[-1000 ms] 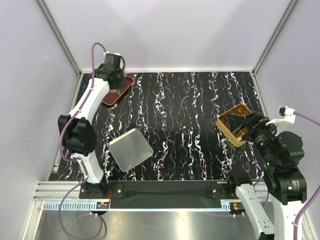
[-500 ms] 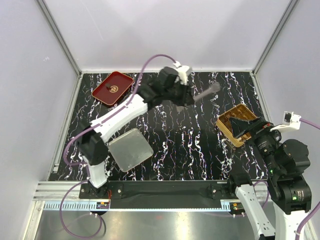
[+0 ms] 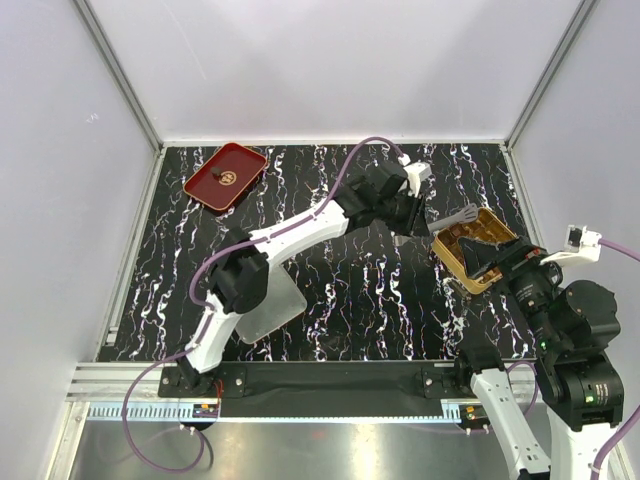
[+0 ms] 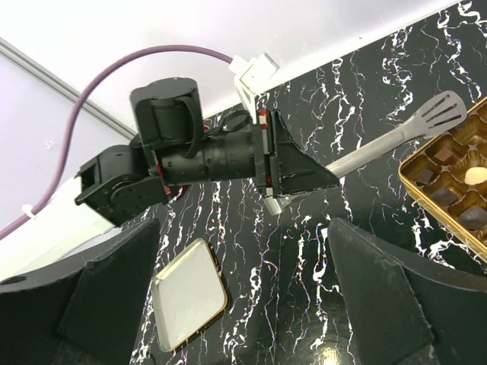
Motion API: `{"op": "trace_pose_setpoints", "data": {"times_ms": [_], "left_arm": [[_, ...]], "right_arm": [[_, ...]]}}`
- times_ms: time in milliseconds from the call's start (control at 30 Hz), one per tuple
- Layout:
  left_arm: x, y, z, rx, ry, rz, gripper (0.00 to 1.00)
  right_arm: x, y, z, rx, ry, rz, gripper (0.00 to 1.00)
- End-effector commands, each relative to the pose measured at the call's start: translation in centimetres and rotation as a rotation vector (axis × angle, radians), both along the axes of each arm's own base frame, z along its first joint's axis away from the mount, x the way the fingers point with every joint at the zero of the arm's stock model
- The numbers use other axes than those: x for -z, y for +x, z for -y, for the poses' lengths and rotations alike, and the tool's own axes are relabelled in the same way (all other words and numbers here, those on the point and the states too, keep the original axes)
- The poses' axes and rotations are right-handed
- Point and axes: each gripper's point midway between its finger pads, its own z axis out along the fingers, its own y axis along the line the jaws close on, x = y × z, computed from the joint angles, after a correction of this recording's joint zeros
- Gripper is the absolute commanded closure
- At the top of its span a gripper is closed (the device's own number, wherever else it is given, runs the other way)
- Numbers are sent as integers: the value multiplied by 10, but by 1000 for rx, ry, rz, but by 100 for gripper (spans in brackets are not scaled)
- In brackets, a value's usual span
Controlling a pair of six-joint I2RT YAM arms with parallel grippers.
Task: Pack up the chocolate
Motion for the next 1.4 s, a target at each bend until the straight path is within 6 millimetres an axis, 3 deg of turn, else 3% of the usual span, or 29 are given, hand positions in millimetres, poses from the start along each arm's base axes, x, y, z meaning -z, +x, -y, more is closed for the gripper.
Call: {"op": "trace_pose_setpoints", "data": {"times_ms": [0,433,767,1100,1133,1300,1333,1367], "left_arm": [[-36,11,17,20,-119,72,75],[4,21,24,15,-68,75,73],[9,30,29,-1,-58,89,63],[-15,35,22,-24,-56,140,61],[-29,35,19,-35,-66,160,61],[-62,44,-19,-150,-14,230,61],[-81,50,-32,-202,-11,261,61],[-78,56,-50,-237,32,254,61]], "right_arm": [[-14,-4,3,11,-8,58,0],[-6,4,2,12,-4,37,0],[-4,7,2,15,-11,35,0],[-6,10,1,9,-12,37,0],[-6,10,1,7,-13,35,0],[-12,8,0,3,-6,40,0],[-12,8,0,2,-5,40,0],[-10,7,0,3,-6,37,0]]}}
